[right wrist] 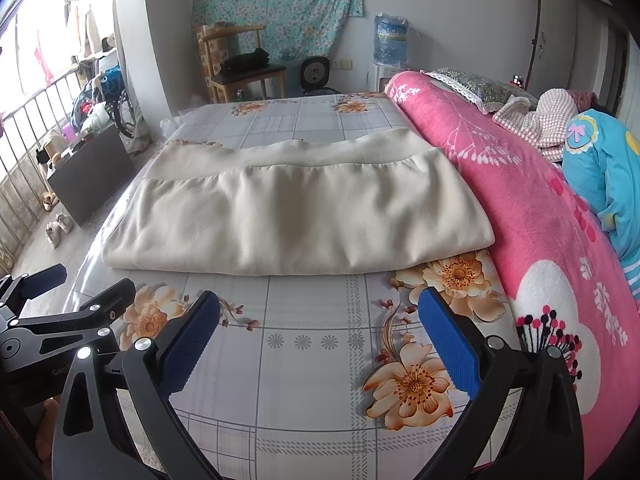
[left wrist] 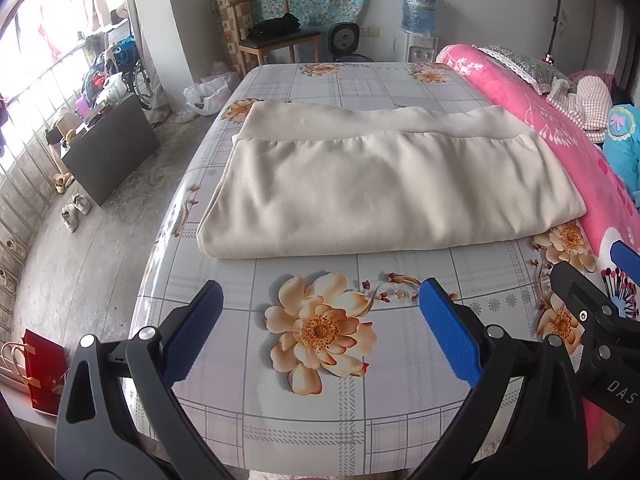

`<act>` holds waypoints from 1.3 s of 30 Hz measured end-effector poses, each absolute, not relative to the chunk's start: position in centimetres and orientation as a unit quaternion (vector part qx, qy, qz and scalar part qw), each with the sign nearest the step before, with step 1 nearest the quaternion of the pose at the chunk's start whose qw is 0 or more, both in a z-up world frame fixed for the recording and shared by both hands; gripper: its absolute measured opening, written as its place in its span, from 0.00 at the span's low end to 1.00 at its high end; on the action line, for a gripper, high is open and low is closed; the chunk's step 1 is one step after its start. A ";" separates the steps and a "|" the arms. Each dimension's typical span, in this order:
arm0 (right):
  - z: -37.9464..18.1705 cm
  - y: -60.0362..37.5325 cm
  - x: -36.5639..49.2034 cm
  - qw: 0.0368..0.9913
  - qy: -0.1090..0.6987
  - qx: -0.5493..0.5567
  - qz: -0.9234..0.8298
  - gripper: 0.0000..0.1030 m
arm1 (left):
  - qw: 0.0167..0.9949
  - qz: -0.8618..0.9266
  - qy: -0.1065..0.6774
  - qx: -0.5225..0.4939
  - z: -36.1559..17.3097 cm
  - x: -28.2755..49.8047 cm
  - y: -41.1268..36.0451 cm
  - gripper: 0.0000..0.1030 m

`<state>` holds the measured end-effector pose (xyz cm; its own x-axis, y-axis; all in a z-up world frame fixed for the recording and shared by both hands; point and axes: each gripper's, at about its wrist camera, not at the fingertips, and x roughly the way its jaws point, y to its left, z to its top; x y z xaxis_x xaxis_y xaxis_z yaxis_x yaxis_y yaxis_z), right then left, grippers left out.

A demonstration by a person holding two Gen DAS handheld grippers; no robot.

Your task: Fold large clothes

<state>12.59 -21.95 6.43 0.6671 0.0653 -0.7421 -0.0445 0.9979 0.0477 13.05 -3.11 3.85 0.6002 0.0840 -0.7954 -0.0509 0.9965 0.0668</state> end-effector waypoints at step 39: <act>6.8 -22.0 12.8 0.912 0.408 0.006 0.023 0.94 | 0.895 0.028 0.446 0.007 4.3 13.1 -3.1 0.92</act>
